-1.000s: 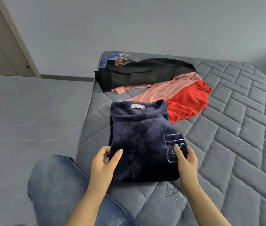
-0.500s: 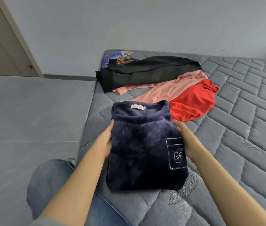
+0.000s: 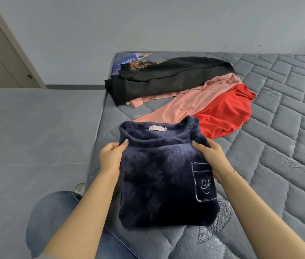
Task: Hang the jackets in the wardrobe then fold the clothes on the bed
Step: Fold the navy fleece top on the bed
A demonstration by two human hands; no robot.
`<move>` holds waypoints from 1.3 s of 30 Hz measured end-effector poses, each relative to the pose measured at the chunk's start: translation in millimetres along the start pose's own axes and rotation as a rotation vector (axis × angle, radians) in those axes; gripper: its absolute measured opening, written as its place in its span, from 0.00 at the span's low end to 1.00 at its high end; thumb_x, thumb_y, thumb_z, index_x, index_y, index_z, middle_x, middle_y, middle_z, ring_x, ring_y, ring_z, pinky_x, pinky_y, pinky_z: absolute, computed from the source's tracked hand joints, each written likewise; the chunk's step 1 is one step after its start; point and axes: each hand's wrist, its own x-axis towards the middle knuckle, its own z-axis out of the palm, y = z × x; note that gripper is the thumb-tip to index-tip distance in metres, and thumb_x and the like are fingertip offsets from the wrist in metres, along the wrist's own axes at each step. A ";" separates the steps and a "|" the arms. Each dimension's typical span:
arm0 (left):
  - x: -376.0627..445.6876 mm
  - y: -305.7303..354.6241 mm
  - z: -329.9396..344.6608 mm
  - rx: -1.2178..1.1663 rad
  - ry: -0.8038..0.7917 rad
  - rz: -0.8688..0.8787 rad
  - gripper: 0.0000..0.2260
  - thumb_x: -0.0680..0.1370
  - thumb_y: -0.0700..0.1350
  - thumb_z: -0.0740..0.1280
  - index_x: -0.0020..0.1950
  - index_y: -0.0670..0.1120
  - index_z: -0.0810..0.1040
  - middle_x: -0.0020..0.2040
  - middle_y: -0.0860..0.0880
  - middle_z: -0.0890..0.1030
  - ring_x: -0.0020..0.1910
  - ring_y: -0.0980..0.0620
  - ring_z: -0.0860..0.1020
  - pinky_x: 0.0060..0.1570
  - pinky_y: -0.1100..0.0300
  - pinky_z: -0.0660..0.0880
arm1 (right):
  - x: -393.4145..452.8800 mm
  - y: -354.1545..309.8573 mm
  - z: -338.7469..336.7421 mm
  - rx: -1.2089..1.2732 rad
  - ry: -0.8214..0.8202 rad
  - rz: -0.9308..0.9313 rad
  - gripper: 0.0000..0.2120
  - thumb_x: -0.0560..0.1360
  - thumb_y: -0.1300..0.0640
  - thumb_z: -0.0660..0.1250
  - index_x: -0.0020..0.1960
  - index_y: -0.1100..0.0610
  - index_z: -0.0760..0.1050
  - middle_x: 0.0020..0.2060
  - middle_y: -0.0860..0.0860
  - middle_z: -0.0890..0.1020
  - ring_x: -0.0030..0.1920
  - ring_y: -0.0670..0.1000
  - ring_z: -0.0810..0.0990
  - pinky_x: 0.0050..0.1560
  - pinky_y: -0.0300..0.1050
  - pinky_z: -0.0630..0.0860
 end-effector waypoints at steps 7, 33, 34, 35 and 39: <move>10.1 43.8 8.7 -0.257 -0.405 -0.041 0.09 0.79 0.53 0.65 0.51 0.51 0.81 0.45 0.50 0.85 0.46 0.53 0.83 0.46 0.56 0.80 | 0.2 -12.2 2.7 0.143 -0.073 -0.023 0.12 0.77 0.52 0.69 0.57 0.57 0.81 0.52 0.56 0.85 0.52 0.53 0.84 0.53 0.48 0.80; -97.1 -46.9 -85.9 0.221 -0.724 -0.079 0.14 0.81 0.49 0.62 0.59 0.45 0.83 0.57 0.47 0.84 0.58 0.52 0.81 0.55 0.63 0.75 | -153.2 86.5 -43.2 0.040 -0.166 -0.039 0.14 0.79 0.47 0.63 0.61 0.50 0.80 0.59 0.50 0.83 0.62 0.49 0.80 0.59 0.43 0.77; -99.0 -48.1 -83.0 0.198 -0.704 -0.034 0.14 0.78 0.49 0.64 0.57 0.44 0.83 0.56 0.45 0.84 0.57 0.50 0.81 0.56 0.61 0.75 | -153.8 83.5 -41.1 0.035 -0.160 -0.057 0.14 0.79 0.48 0.64 0.61 0.50 0.80 0.59 0.50 0.83 0.61 0.49 0.80 0.60 0.45 0.77; -101.6 -48.1 -81.2 0.160 -0.673 0.013 0.13 0.76 0.49 0.66 0.54 0.44 0.84 0.53 0.45 0.85 0.54 0.50 0.82 0.54 0.61 0.75 | -154.1 80.5 -39.0 0.039 -0.154 -0.066 0.13 0.79 0.48 0.64 0.61 0.50 0.80 0.59 0.51 0.83 0.61 0.50 0.81 0.61 0.46 0.77; -104.2 -46.6 -92.0 -0.011 -0.497 0.136 0.10 0.74 0.49 0.68 0.43 0.42 0.81 0.41 0.44 0.80 0.43 0.50 0.77 0.42 0.62 0.75 | -149.4 67.1 -44.2 0.056 -0.093 -0.093 0.14 0.72 0.49 0.72 0.54 0.56 0.82 0.52 0.57 0.85 0.55 0.56 0.83 0.56 0.51 0.80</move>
